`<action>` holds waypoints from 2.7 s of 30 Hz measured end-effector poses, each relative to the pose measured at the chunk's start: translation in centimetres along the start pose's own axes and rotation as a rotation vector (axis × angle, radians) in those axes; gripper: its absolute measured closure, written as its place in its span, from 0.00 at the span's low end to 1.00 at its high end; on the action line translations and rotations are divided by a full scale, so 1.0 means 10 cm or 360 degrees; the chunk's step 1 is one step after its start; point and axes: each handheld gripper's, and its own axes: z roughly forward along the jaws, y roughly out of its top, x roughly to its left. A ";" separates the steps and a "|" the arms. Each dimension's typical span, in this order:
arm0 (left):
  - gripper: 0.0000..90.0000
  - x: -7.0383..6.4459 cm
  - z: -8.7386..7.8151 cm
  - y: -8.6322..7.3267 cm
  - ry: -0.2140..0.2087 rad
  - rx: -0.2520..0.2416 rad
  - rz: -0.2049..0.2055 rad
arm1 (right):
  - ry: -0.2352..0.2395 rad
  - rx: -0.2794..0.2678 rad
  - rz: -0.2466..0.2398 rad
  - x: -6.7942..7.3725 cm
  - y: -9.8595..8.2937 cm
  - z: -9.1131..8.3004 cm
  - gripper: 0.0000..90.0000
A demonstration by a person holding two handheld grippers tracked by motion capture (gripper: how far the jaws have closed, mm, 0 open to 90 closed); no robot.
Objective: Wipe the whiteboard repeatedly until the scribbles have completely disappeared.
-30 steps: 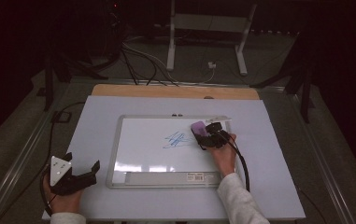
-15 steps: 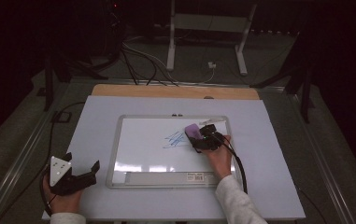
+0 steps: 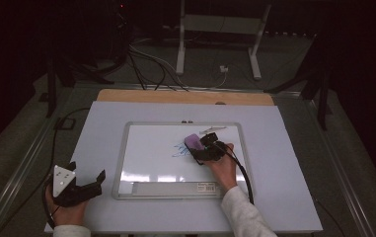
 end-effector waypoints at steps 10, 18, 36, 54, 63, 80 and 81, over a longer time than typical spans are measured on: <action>0.01 0.00 0.01 0.00 0.0000 0.0004 0.0002 | -0.0249 -0.0029 0.0167 -0.25 0.05 0.00 0.46; 0.01 0.00 0.00 0.00 0.0002 0.0003 -0.0002 | 0.0000 0.0029 -0.0027 0.02 0.09 0.06 0.46; 0.01 0.00 0.00 0.00 -0.0001 0.0006 0.0001 | -0.0041 0.0058 -0.0127 0.00 0.20 0.12 0.46; 0.01 0.00 0.01 -0.01 -0.0002 0.0011 0.0003 | -0.0103 0.0023 0.0011 -0.07 0.20 0.14 0.46; 0.01 0.00 -0.01 0.00 0.0002 0.0006 0.0004 | 0.0065 0.0048 -0.0113 0.13 0.19 0.16 0.46; 0.01 0.00 -0.01 -0.01 0.0003 0.0008 0.0005 | 0.0085 0.0037 -0.0137 0.15 0.16 0.15 0.46; 0.01 0.00 -0.01 -0.01 0.0003 0.0009 0.0003 | 0.0052 0.0031 -0.0134 0.14 0.17 0.15 0.46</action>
